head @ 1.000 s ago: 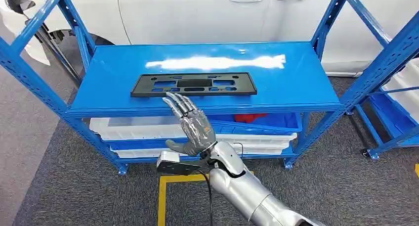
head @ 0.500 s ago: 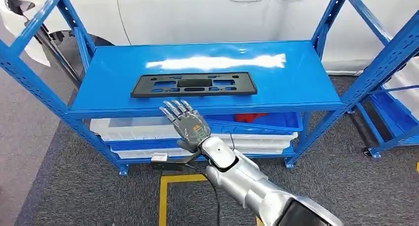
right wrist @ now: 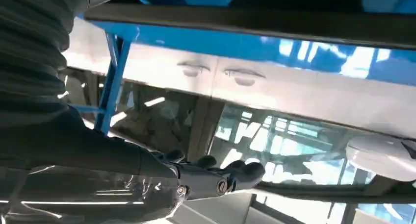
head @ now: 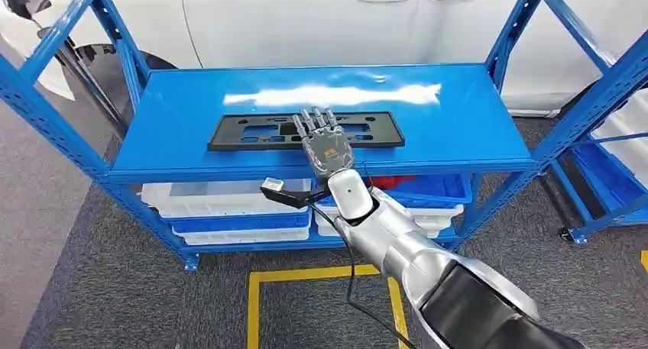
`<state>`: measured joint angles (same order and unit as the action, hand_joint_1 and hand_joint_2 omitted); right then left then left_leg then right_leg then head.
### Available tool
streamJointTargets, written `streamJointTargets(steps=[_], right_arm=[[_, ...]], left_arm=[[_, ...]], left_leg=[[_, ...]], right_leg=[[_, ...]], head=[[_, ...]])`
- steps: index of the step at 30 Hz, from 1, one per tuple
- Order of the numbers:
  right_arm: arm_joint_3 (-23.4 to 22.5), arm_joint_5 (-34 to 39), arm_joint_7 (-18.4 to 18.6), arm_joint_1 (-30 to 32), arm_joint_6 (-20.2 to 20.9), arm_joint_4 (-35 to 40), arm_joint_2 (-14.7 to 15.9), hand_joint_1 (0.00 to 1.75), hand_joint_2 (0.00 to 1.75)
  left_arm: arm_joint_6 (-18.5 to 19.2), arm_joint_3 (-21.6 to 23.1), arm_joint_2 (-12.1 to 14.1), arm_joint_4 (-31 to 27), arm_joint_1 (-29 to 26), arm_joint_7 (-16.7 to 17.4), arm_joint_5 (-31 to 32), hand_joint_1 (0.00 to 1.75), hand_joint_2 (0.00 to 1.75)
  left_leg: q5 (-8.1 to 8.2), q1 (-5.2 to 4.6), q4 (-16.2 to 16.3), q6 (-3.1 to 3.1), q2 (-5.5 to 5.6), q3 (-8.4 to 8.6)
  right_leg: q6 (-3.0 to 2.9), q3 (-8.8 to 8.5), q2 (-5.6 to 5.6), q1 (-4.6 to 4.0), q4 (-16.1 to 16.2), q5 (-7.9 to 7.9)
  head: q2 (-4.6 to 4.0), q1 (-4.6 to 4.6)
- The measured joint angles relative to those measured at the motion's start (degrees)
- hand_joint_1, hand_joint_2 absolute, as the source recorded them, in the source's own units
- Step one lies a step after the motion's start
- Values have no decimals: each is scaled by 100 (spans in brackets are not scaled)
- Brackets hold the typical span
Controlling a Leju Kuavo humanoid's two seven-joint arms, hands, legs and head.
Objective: Take the parts from the cabinet and place them on the table.
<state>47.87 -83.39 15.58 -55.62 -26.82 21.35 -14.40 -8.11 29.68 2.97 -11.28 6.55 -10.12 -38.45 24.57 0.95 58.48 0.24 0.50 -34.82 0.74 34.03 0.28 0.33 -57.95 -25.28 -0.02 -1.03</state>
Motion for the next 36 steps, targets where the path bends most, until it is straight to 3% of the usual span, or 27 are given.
streamJointTargets(steps=[1, 2, 5, 6, 7, 8, 10, 11, 12, 13, 15, 16, 17, 18, 20, 21, 22, 23, 24, 25, 26, 28, 31, 32, 33, 35, 36], right_arm=[[-20, -22, 9, -26, -2, -45, -15, 0, 175], [-42, -39, 11, -49, -11, -74, -37, 0, 175], [-98, -100, 9, -77, -28, -173, -68, 0, 175], [-105, -107, 4, -73, -31, -212, -72, 0, 175], [-105, -109, -2, -69, -33, -247, -74, 0, 175], [-109, -111, -4, -71, -37, -267, -79, 0, 175], [-135, -113, -15, -91, -46, -293, -105, 0, 175], [-144, -113, -20, -108, -48, -306, -114, 0, 175], [-151, -113, -24, -124, -55, -312, -127, 0, 175], [-160, -116, -33, -128, -57, -325, -138, 0, 175], [-186, -124, -37, -132, -59, -358, -138, 0, 175], [-192, -129, -42, -132, -59, -358, -146, 0, 175], [-192, -138, -53, -135, -57, -369, -162, 0, 175], [-192, -148, -52, -143, -41, -371, -184, 0, 175], [-192, -183, -55, -117, 26, -371, -201, 0, 175], [-192, -183, -55, -85, 26, -378, -201, 0, 175], [-192, -186, -55, -58, 22, -389, -201, 0, 175], [-192, -190, -55, -43, 18, -400, -201, 0, 175], [-192, -194, -55, -41, 15, -404, -201, 0, 175], [-192, -199, -55, -43, 11, -404, -203, 0, 175], [-192, -201, -55, -44, 7, -404, -210, 0, 175], [-194, -205, -72, -39, 2, -419, -218, 0, 175], [-197, -216, -90, -40, 0, -439, -218, 0, 175], [-201, -216, -90, -40, 0, -441, -218, 0, 175], [-203, -216, -90, -44, 0, -441, -221, 0, 175], [-203, -216, -96, -30, 0, -457, -218, 0, 175], [-203, -216, -103, -12, 0, -465, -214, 0, 175]], left_arm=[[4, 7, -2, 2, 0, -2, -17, 0, 0], [4, 9, -2, 2, 11, -4, -28, 0, 0], [4, 11, 7, 11, 16, -7, -44, 0, 0], [4, 11, 9, 15, 8, -7, -48, 0, 0], [4, 13, 9, 20, -3, -7, -50, 0, 0], [4, 13, 9, 22, -8, -9, -50, 0, 0], [4, 13, 9, 20, -4, -20, -50, 0, 0], [4, 17, -4, 22, -4, -24, -50, 0, 0], [4, 20, -11, 22, 3, -33, -50, 0, 0], [4, 17, -9, 22, -5, -39, -52, 0, 0], [6, 20, -7, 24, -14, -41, -50, 0, 0], [2, 20, 13, 24, -9, -46, -50, 0, 0], [4, 22, 9, 24, -16, -50, -50, 0, 0], [4, 22, 7, 24, -13, -52, -50, 0, 0], [4, 24, 13, 26, -9, -53, -50, 0, 0], [4, 24, 13, 28, -15, -52, -50, 0, 0], [6, 24, 11, 28, -26, -52, -48, 0, 0], [4, 26, 13, 28, -28, -52, -48, 0, 0], [4, 26, 13, 31, -23, -52, -48, 0, 0], [4, 26, 20, 31, -16, -55, -46, 0, 0], [4, 26, 17, 31, -14, -57, -44, 0, 0], [7, 33, 15, 33, 0, -57, -44, 0, 0], [4, 39, 15, 35, -14, -57, -44, 0, 0], [7, 41, 13, 35, -11, -57, -44, 0, 0], [7, 41, 13, 35, -3, -57, -41, 0, 0], [7, 42, 15, 35, 2, -57, -41, 0, 0], [7, 41, 15, 35, -3, -57, -41, 0, 0]], left_leg=[[-27, 22, -42, -60, -5, 19], [-29, 15, -46, -82, -5, 23], [-20, -18, -43, -148, -5, 19], [-17, -31, -40, -154, -5, 19], [-13, -46, -39, -160, -2, 24], [-8, -63, -36, -166, 2, 34], [5, -100, -36, -165, 11, 69], [10, -92, -40, -165, 9, 66], [23, -139, -15, -135, 6, 41], [15, -98, -28, -106, 1, 30], [2, -86, -65, -50, -6, 50], [34, -126, -55, -27, -7, 50], [116, -113, 40, 4, -10, 25], [304, -91, 327, 35, -10, -97], [703, -42, 1231, 104, -13, -534], [808, -23, 1626, 139, -13, -744], [752, -4, 1708, 162, -15, -805], [573, 18, 1508, 182, -16, -727], [322, 36, 1096, 194, -17, -531], [41, 52, 523, 202, -23, -248], [-81, 72, 36, 208, -37, -28], [-13, 27, -8, 88, -9, 6], [-34, 24, -34, -15, -4, -3], [-53, 38, -52, -48, -7, 10], [-53, 38, -54, -85, -10, 6], [-52, 22, -52, -110, -16, -3], [-51, 14, -50, -113, -16, -6]], right_leg=[[40, 14, 0, 16, -30, -57], [54, 84, -8, 27, -213, -189], [76, 728, -8, 21, -1570, -808], [67, 899, -9, 21, -1887, -872], [48, 938, -8, 17, -1907, -788], [15, 823, -8, 2, -1630, -580], [-103, 328, -7, -43, -582, -39], [-190, 152, -7, -86, -153, 78], [-203, 102, -26, -91, -45, 40], [-176, 108, -31, -117, -42, 52], [-194, 105, -22, -126, -16, 60], [-208, 46, -38, -34, 81, 111], [-222, 7, -38, -31, 127, 120], [-236, -5, -42, -17, 134, 123], [-240, -8, -43, -17, 131, 120], [-237, -4, -42, -16, 125, 117], [-233, -3, -41, -11, 118, 112], [-223, -6, -38, -6, 105, 100], [-204, -9, -33, 4, 85, 84], [-178, -16, -30, 16, 53, 56], [-140, -15, -28, 9, 20, 22], [-82, 34, -16, -30, -7, 28], [-2, 29, -17, -18, -5, 20], [33, 50, -20, 9, -91, -65], [48, 169, -23, 2, -331, -244], [76, 616, -23, 9, -1307, -707], [80, 812, -23, 8, -1716, -841]], head=[[0, 0], [0, 2], [0, 0], [0, 0], [2, 0], [0, 0], [0, 0], [0, 0], [0, 0], [0, 0], [0, 0], [2, 0], [0, -2], [0, 0], [0, 0], [2, 0], [0, 0], [0, 0], [0, 0], [0, 0], [0, 0], [2, 0], [2, 0], [0, 0], [0, 0], [0, 0], [0, 0]])
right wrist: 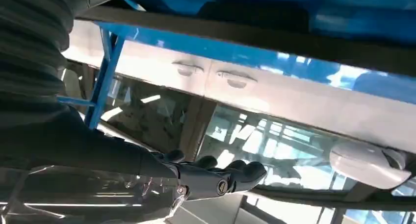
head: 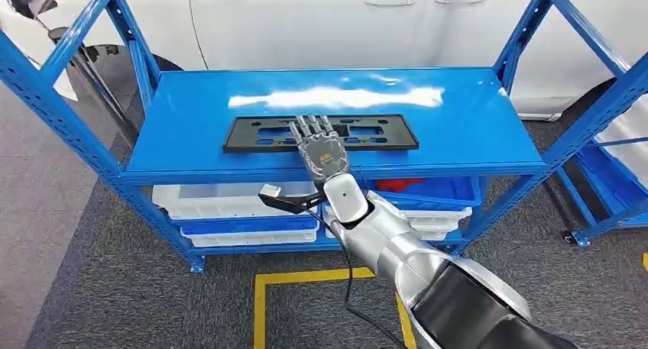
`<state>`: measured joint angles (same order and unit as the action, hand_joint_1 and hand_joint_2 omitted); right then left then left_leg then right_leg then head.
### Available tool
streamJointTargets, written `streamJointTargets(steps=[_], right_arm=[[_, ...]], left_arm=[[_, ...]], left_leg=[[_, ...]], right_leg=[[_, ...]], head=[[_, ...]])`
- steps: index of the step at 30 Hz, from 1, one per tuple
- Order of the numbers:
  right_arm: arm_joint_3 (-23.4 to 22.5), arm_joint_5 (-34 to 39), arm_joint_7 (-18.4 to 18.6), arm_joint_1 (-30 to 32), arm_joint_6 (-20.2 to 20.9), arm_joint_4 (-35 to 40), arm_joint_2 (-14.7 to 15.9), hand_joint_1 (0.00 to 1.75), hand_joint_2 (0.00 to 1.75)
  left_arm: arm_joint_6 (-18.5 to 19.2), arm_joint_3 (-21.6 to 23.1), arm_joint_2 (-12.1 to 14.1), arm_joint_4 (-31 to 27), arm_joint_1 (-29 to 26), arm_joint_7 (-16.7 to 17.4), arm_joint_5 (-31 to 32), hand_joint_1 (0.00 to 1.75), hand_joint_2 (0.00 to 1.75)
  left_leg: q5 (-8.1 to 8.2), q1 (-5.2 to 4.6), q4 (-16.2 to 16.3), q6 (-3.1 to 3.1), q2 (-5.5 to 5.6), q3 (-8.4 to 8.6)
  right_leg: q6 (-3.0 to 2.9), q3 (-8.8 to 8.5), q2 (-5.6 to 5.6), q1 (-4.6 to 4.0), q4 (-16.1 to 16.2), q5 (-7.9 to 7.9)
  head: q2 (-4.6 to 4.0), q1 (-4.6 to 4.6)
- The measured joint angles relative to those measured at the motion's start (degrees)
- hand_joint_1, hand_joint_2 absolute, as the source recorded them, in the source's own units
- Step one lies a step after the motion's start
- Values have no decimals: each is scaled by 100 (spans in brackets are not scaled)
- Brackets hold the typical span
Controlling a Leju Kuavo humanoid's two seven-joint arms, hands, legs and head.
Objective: Take the parts from the cabinet and place them on the table.
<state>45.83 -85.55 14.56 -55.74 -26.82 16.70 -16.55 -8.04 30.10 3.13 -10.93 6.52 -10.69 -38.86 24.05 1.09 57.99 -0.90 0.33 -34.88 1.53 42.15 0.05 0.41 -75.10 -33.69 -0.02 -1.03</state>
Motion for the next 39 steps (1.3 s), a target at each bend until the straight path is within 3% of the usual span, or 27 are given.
streamJointTargets(steps=[1, 2, 3, 5, 6, 9, 11, 12, 15, 16, 17, 18, 20, 21, 22, 25, 27, 30, 31, 32, 33, 35, 36, 39], right_arm=[[-2, -2, -4, 20, 2, -13, 4, 0, 175], [-2, -4, -7, 28, 2, -26, 4, 0, 175], [-2, -11, -9, 27, 2, -28, 4, 0, 175], [-4, -20, -11, 13, 2, -28, 2, 0, 175], [-7, -24, -13, 5, 0, -28, 2, 0, 175], [-9, -33, -20, 12, 2, -35, -4, 0, 175], [-11, -35, -17, 8, 0, -31, -20, 0, 175], [-13, -37, -11, 4, 2, -31, -22, 0, 175], [-13, -48, -4, 21, 4, -35, -35, 0, 175], [-13, -52, -2, 37, 4, -39, -35, 0, 175], [-15, -63, -2, 50, 4, -42, -35, 0, 175], [-20, -70, 0, 53, 2, -44, -35, 0, 175], [-31, -70, 0, 44, -2, -44, -35, 0, 175], [-33, -70, 0, 41, -2, -44, -35, 0, 175], [-37, -72, 0, 39, -4, -44, -35, 0, 175], [-44, -85, -7, 48, -9, -44, -35, 0, 175], [-65, -85, -7, 39, -9, -44, -35, 0, 175], [-77, -90, -9, 62, -11, -46, -33, 0, 175], [-79, -90, -9, 84, -11, -50, -31, 0, 175], [-79, -90, -9, 98, -11, -57, -28, 0, 175], [-79, -90, -9, 97, -11, -59, -26, 0, 175], [-87, -96, -11, 78, -11, -59, -28, 0, 175], [-90, -103, -13, 70, -11, -59, -28, 0, 175], [-94, -103, -20, 76, -15, -61, -31, 0, 175]], left_arm=[[2, 0, 0, 4, -7, 0, 0, 0, 0], [9, 0, 0, 7, -8, 0, 0, 0, 0], [18, 2, 0, 7, -4, 0, 0, 0, 0], [17, 2, -4, 7, 5, 0, 0, 0, 0], [17, 7, -15, 7, 8, -2, 0, 0, 0], [17, 7, -13, 7, 0, -2, -2, 0, 0], [17, 7, -2, 7, 1, -2, -2, 0, 0], [20, 7, -4, 7, -1, -7, -4, 0, 0], [22, 9, -4, 9, -5, -7, -4, 0, 0], [20, 9, -4, 9, -19, -7, -4, 0, 0], [22, 9, -4, 9, -29, -7, -4, 0, 0], [22, 9, -4, 9, -31, -7, -2, 0, 0], [22, 9, 7, 9, -18, -15, 0, 0, 0], [24, 9, 7, 9, -14, -17, 2, 0, 0], [24, 9, 7, 9, -12, -17, 2, 0, 0], [26, 11, 7, 9, -25, -22, 4, 0, 0], [26, 11, 2, 9, -18, -28, 4, 0, 0], [26, 11, 9, 11, -14, -33, 4, 0, 0], [24, 11, 9, 11, -20, -33, 2, 0, 0], [24, 11, 9, 13, -23, -33, 0, 0, 0], [24, 11, 7, 13, -22, -33, -2, 0, 0], [24, 11, 4, 13, -17, -33, -4, 0, 0], [24, 11, 4, 13, -17, -33, -7, 0, 0], [24, 11, 7, 13, -22, -35, -9, 0, 0]], left_leg=[[0, -3, 5, 0, 1, 0], [1, -5, 9, 1, 5, 1], [2, -8, 14, 4, 12, 5], [8, -17, 13, 14, 18, 27], [11, -36, 17, 37, 18, 16], [-1, -21, -7, 135, 12, 17], [43, -18, 15, 185, 7, 13], [177, -32, 181, 206, 1, -53], [812, -12, 1507, 269, 1, -665], [857, -10, 1773, 281, 0, -796], [758, -7, 1740, 286, 0, -787], [541, -2, 1427, 285, 0, -639], [19, 10, 360, 269, -10, -109], [47, 2, 75, 244, -22, 44], [61, -25, -5, 198, -4, 71], [52, -37, 21, 108, 2, 40], [14, 9, -40, 42, -5, 63], [15, 7, -38, 10, -7, 54], [16, 8, -36, 11, -7, 53], [16, 11, -35, 12, -6, 55], [20, 13, -32, 18, 1, 58], [35, 16, -22, 42, 9, 78], [46, 17, -22, 62, 12, 82], [41, -4, -19, 175, 14, 53]], right_leg=[[-6, 100, 0, -1, -182, 11], [-19, 46, 0, -4, -50, 142], [-45, -144, 1, -7, 340, 378], [-140, -679, 2, -32, 1427, 865], [-166, -798, 4, -66, 1669, 816], [-183, -768, 2, -94, 1685, 849], [-257, -830, -18, -15, 1799, 918], [-292, -849, -15, -13, 1834, 927], [-318, -843, -22, -34, 1828, 922], [-321, -838, -21, -37, 1818, 920], [-322, -840, -18, -37, 1811, 914], [-318, -843, -14, -36, 1801, 905], [-277, -858, -6, -32, 1756, 866], [-246, -848, -5, -53, 1732, 839], [-224, -817, 1, -80, 1687, 827], [-147, -810, -5, -74, 1711, 844], [-73, -745, -1, -57, 1543, 674], [6, -124, -1, -9, 217, 49], [20, 55, -2, -2, -128, -29], [28, 97, -2, 8, -161, 43], [28, -10, -3, 24, 99, 249], [1, -496, -4, 37, 1123, 774], [-26, -720, -1, 36, 1613, 917], [-120, -717, 14, -35, 1673, 873]], head=[[0, 0], [0, 0], [0, 0], [0, 0], [0, 0], [0, 0], [0, 0], [0, 0], [0, 0], [0, 0], [0, 0], [0, 0], [0, 0], [0, 0], [0, 2], [0, 0], [0, 2], [0, 2], [0, 2], [0, 0], [0, 0], [0, 0], [0, 2], [0, 0]])
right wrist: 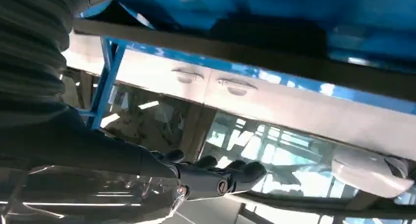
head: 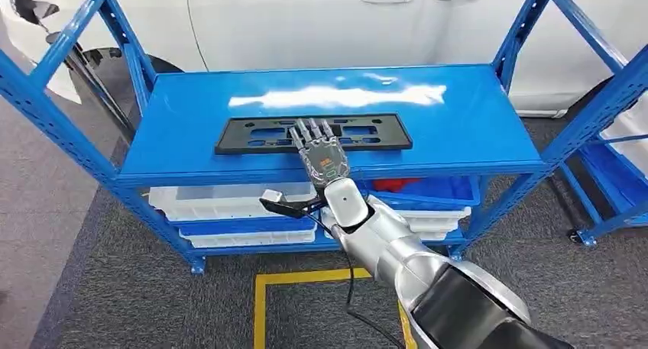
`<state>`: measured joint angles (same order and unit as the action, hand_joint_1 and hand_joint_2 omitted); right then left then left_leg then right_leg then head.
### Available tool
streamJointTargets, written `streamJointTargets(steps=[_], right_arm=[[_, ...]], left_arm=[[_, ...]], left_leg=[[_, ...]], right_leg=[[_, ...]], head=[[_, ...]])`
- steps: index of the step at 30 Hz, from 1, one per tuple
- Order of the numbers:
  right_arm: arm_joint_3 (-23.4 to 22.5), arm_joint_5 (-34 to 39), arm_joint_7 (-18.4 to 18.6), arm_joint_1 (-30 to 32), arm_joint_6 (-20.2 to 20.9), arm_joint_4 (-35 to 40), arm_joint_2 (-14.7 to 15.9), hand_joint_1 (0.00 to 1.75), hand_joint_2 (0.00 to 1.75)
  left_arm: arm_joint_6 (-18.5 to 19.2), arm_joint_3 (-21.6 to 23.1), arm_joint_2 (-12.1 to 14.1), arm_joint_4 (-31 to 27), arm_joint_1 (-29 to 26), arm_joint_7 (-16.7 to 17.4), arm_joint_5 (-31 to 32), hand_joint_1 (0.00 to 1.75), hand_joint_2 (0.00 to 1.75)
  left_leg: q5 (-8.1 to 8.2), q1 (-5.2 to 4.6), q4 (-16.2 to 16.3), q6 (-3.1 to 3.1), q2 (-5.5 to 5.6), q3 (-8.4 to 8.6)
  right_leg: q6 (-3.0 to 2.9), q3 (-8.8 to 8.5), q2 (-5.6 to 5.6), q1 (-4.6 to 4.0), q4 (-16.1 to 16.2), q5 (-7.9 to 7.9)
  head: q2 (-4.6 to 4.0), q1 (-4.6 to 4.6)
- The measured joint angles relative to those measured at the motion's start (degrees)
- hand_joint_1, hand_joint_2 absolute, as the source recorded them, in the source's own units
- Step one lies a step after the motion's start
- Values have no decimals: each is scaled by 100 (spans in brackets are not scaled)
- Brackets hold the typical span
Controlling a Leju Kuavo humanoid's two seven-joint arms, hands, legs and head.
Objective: Take the parts from the cabinet and place them on the table.
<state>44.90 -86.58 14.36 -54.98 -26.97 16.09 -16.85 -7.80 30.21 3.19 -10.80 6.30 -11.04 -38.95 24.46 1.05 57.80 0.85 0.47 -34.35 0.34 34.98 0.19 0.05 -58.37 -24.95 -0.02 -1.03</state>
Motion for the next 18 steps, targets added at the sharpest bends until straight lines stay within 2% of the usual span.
streamJointTargets(steps=[1, 2, 3, 4, 6, 7, 8, 9, 10, 12, 13, 16, 18], right_arm=[[-2, -2, 0, -1, 0, 0, 0, 0, 175], [-5, -2, -6, -8, -2, 0, -6, 0, 175], [-11, -4, -11, -11, -2, 0, -18, 0, 175], [-20, -4, -13, -18, -2, 0, -22, 0, 175], [-33, -15, -17, -1, -2, -2, -35, 0, 175], [-33, -22, -20, 14, -2, -2, -35, 0, 175], [-33, -28, -20, 26, -2, -2, -35, 0, 175], [-35, -37, -24, 29, 0, -2, -35, 0, 175], [-40, -46, -24, 26, -2, -2, -37, 0, 175], [-53, -74, -24, 17, -2, -2, -46, 0, 175], [-61, -79, -24, 14, -2, -2, -48, 0, 175], [-79, -94, -24, 28, -2, -2, -55, 0, 175], [-90, -105, -24, 10, -4, -2, -61, 0, 175]], left_arm=[[2, 0, 0, 0, -1, -4, -4, 0, 0], [2, 0, 0, 0, 4, -15, -13, 0, 0], [2, 0, 7, 0, 3, -24, -17, 0, 0], [9, 0, 4, 0, 0, -26, -17, 0, 0], [11, 0, 4, 0, 0, -28, -17, 0, 0], [11, 0, 4, 2, -1, -28, -17, 0, 0], [9, 0, 7, 4, -11, -28, -17, 0, 0], [11, 0, 7, 4, -22, -31, -18, 0, 0], [9, 0, 13, 4, -26, -31, -17, 0, 0], [-7, 0, 22, 4, -18, -20, -18, 0, 0], [-11, 0, 31, 15, -17, -11, -18, 0, 0], [-13, 0, 31, 20, -19, -7, -35, 0, 0], [-20, 0, 22, 20, -33, -9, -44, 0, 0]], left_leg=[[-14, 15, -27, 43, -2, 13], [3, 17, -23, 78, -3, 19], [88, 27, 71, 86, -17, -17], [274, 24, 342, 87, -16, -130], [754, 24, 1370, 110, -16, -607], [852, 22, 1732, 117, -16, -780], [831, 22, 1855, 109, -16, -847], [680, 21, 1708, 97, -16, -784], [432, 19, 1303, 75, -16, -590], [-51, 10, 261, 14, -22, -85], [44, -35, 87, -18, -27, 11], [28, -52, 58, -57, -8, -14], [-18, 12, -21, -123, -23, 22]], right_leg=[[-40, 2, 3, -19, -2, 1], [-99, -25, 3, 27, 62, 38], [-139, -59, -13, 36, 95, 51], [-184, -64, -20, 34, 101, 47], [-211, -65, -25, -2, 100, 39], [-218, -67, -25, -22, 97, 37], [-222, -72, -24, -37, 95, 34], [-229, -78, -18, -47, 87, 29], [-232, -88, -13, -53, 79, 20], [-207, -111, -9, -63, 49, -18], [-178, -85, -7, -102, 23, -30], [-103, -54, -13, -79, 29, -7], [-38, -46, -6, -78, -19, -76]], head=[[0, 0], [0, 0], [0, 2], [0, 0], [0, 0], [0, 0], [0, 0], [0, 0], [0, 0], [0, 0], [0, 0], [0, 0], [2, 0]])
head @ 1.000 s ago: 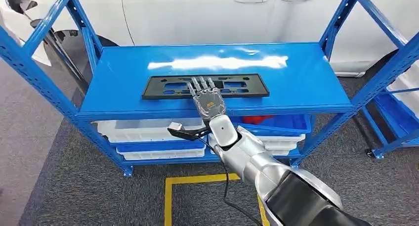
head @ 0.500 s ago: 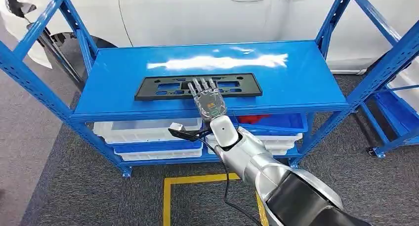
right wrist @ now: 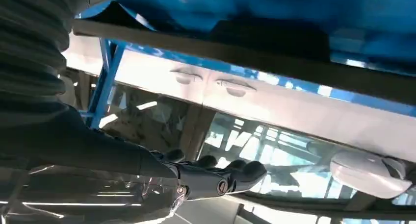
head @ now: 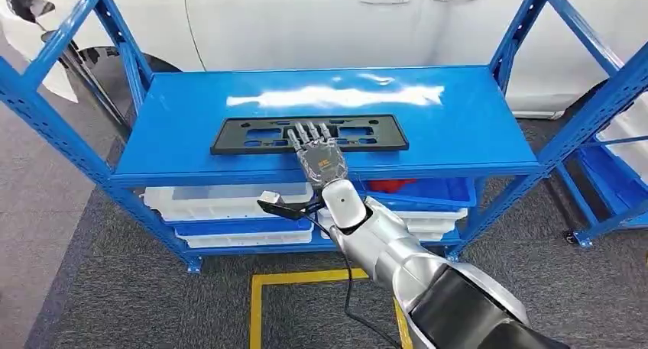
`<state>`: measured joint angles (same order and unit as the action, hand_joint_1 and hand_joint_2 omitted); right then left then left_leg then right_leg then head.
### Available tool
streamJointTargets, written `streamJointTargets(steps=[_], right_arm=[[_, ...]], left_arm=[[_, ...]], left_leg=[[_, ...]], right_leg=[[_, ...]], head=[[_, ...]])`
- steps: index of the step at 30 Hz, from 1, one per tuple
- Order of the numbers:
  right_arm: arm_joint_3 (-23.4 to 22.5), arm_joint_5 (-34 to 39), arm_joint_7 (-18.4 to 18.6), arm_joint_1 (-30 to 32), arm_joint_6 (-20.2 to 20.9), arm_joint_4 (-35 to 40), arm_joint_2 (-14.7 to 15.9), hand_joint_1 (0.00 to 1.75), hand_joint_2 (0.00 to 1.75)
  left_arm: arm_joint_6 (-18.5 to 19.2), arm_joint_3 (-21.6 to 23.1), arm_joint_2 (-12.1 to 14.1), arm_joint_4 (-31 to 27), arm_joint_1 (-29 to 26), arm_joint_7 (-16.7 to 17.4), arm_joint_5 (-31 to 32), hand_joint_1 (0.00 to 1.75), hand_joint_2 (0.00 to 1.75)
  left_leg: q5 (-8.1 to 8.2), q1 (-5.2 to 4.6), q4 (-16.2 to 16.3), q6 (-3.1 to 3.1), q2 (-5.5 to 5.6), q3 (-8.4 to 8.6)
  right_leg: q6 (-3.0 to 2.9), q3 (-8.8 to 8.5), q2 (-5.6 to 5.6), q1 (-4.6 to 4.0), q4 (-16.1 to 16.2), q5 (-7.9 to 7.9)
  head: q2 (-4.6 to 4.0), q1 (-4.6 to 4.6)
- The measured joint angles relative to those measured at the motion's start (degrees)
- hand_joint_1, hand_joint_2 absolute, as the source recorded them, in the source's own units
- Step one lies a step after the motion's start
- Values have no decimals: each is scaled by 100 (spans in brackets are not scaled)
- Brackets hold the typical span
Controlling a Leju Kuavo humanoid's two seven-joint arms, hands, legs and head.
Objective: Take the parts from the cabinet and place them on the table.
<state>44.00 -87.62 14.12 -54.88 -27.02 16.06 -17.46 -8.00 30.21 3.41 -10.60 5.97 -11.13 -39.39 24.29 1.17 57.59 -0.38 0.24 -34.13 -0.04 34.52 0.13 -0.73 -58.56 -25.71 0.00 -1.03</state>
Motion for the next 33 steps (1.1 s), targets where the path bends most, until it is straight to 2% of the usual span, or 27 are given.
streamJointTargets(steps=[1, 3, 4, 5, 6, 7, 9, 10, 11, 20, 21, 22, 23, 24, 25, 27, 28, 29, 32, 33], right_arm=[[-15, -2, 0, -15, 0, 2, 0, 0, 175], [-28, -9, -2, -3, 2, 0, 0, 0, 175], [-33, -18, -2, 16, 2, -4, 2, 0, 175], [-35, -22, 0, 33, 4, -9, 2, 0, 175], [-37, -26, 2, 42, 4, -11, 2, 0, 175], [-39, -35, 4, 37, 7, -11, 2, 0, 175], [-46, -50, 9, 11, 4, -4, 0, 0, 175], [-50, -61, 11, -1, 4, -7, 0, 0, 175], [-50, -68, 11, -2, 4, -7, -4, 0, 175], [-52, -70, 9, 6, 4, -7, -2, 0, 175], [-57, -70, 11, 7, 2, -7, -2, 0, 175], [-72, -76, 9, 4, 2, -5, -4, 0, 175], [-96, -103, 7, -14, -2, 0, -26, 0, 175], [-103, -105, 7, 21, -2, 0, -26, 0, 175], [-109, -105, 7, 40, -2, 0, -26, 0, 175], [-129, -105, 7, 28, -7, 0, -26, 0, 175], [-133, -105, 7, 27, -9, 0, -26, 0, 175], [-133, -105, 7, 20, -11, 0, -26, 0, 175], [-133, -105, -2, 33, -15, 0, -26, 0, 175], [-135, -105, -2, 25, -17, 0, -26, 0, 175]], left_arm=[[0, 0, 0, 0, 9, -2, -2, 0, 0], [-2, 0, 4, 0, 14, -7, -7, 0, 0], [-2, -2, 4, 0, 8, -7, -7, 0, 0], [-2, 0, 4, 0, 2, 0, -9, 0, 0], [13, 0, 4, 0, -1, 18, -15, 0, 0], [20, 0, 4, 0, 3, 31, -20, 0, 0], [24, 0, 2, 0, 9, 46, -39, 0, 0], [31, -2, 2, 0, 8, 46, -57, 0, 0], [46, -2, 4, 0, 10, 53, -61, 0, 0], [63, -4, 4, 0, 8, 52, -70, 0, 0], [72, -4, 4, 0, 3, 52, -74, 0, 0], [87, -7, 4, 0, 3, 50, -74, 0, 0], [96, -7, 9, 0, 3, 31, -76, 0, 0], [96, -9, 13, 0, 3, 26, -79, 0, 0], [96, -11, 15, 0, -17, 26, -81, 0, 0], [96, -11, 22, 0, -9, 24, -81, 0, 0], [96, -11, 26, 0, -4, 24, -81, 0, 0], [96, -11, 28, 4, -4, 24, -81, 0, 0], [96, -13, 26, 7, -3, 20, -81, 0, 0], [96, -13, 22, 7, -4, 17, -83, 0, 0]], left_leg=[[-11, 3, -13, -31, 1, -3], [-13, 1, -12, -40, 1, -13], [-13, 1, -9, -41, 0, -16], [-12, 2, -5, -40, 0, -17], [-10, 6, -1, -37, 1, -16], [-5, 10, 8, -28, 6, -15], [15, 17, 35, 7, 12, -3], [24, 0, 42, 41, 15, -17], [24, -8, 50, 77, 17, -29], [18, -9, 44, 115, 16, -30], [20, -5, 38, 131, 16, -29], [3, 10, 0, 190, 14, -14], [425, 21, 615, 236, 6, -263], [888, 19, 1793, 262, 6, -811], [607, 17, 1553, 236, 6, -710], [79, 14, 522, 177, 5, -208], [36, 3, 143, 139, -2, -45], [74, -38, 44, 125, -1, 17], [51, -59, 68, 68, 13, -19], [11, 0, 5, 18, 2, 8]], right_leg=[[34, 106, 0, -1, -236, -184], [86, 527, 1, 49, -1150, -626], [105, 735, -1, 66, -1575, -774], [120, 854, -2, 87, -1804, -798], [136, 820, -3, 114, -1696, -654], [139, 648, -5, 130, -1346, -429], [124, 109, -9, 155, -242, 78], [107, -9, -6, 139, -1, 13], [71, 15, 3, 108, 18, 53], [48, 26, 7, 101, 6, 50], [34, 30, 11, 96, 1, 46], [-27, 32, 17, 79, 9, 57], [-155, -19, -4, 120, 96, 104], [-176, -19, -10, 74, 90, 93], [-187, -38, 0, 52, 81, 84], [-167, -65, 8, 43, 59, 58], [-150, -61, 6, 41, 50, 40], [-119, -25, 8, 2, 19, 35], [-34, -20, 9, 30, 53, 65], [15, -12, 13, 6, 37, 30]], head=[[0, 2], [-2, 2], [-2, 0], [-2, 2], [-2, 2], [-2, 0], [-2, 2], [-2, 2], [0, 0], [0, 0], [-2, 0], [-2, 2], [-2, 0], [-2, 0], [-2, 0], [-2, 0], [-2, 0], [-2, 0], [-2, 0], [-2, 0]])
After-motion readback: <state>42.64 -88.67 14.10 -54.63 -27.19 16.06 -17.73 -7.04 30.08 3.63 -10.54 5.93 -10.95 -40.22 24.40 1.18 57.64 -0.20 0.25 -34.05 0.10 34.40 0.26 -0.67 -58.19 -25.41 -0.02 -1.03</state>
